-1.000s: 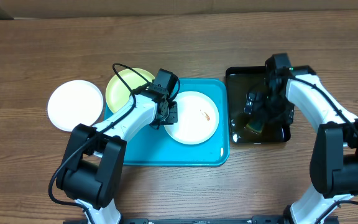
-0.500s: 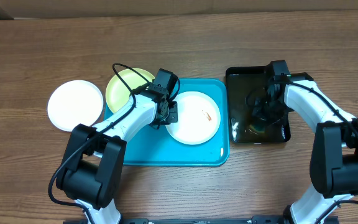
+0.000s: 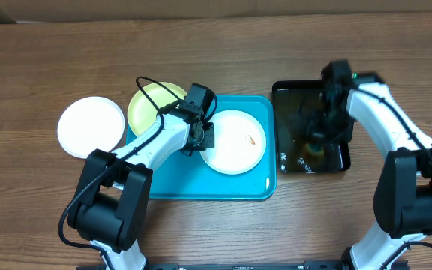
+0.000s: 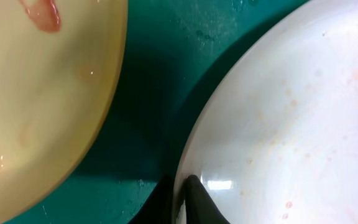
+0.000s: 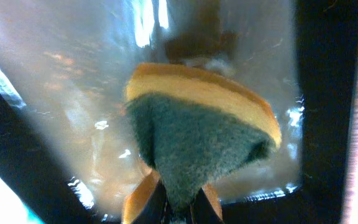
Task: Clean dirty plates on tray and stack at the side
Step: 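Lift the sponge with the right gripper and carry it to the plate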
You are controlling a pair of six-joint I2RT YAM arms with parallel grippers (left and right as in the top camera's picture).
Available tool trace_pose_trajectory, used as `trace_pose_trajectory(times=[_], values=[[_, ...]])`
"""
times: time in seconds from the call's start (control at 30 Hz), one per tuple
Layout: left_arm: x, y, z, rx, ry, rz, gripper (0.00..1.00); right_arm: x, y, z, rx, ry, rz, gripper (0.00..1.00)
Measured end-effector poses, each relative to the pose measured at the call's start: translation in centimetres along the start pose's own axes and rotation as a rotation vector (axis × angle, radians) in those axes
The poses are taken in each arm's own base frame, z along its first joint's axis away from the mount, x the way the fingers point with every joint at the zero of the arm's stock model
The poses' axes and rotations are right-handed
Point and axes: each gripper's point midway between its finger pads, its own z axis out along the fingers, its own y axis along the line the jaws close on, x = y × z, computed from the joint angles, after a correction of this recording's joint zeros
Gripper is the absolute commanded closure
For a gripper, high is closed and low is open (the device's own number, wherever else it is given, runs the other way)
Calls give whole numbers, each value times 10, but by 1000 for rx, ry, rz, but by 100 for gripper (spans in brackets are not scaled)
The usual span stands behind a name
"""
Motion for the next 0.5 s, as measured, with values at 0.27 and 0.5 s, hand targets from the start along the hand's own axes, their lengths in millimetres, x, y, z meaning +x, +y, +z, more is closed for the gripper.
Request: trace_pose_trajectory(times=[0.27, 0.5], values=[[0, 0, 0, -1, 2, 19, 87, -5, -4, -24, 106, -45, -42, 96], [1, 0, 0, -1, 3, 22, 87, -10, -5, -25, 132, -74, -52, 96]])
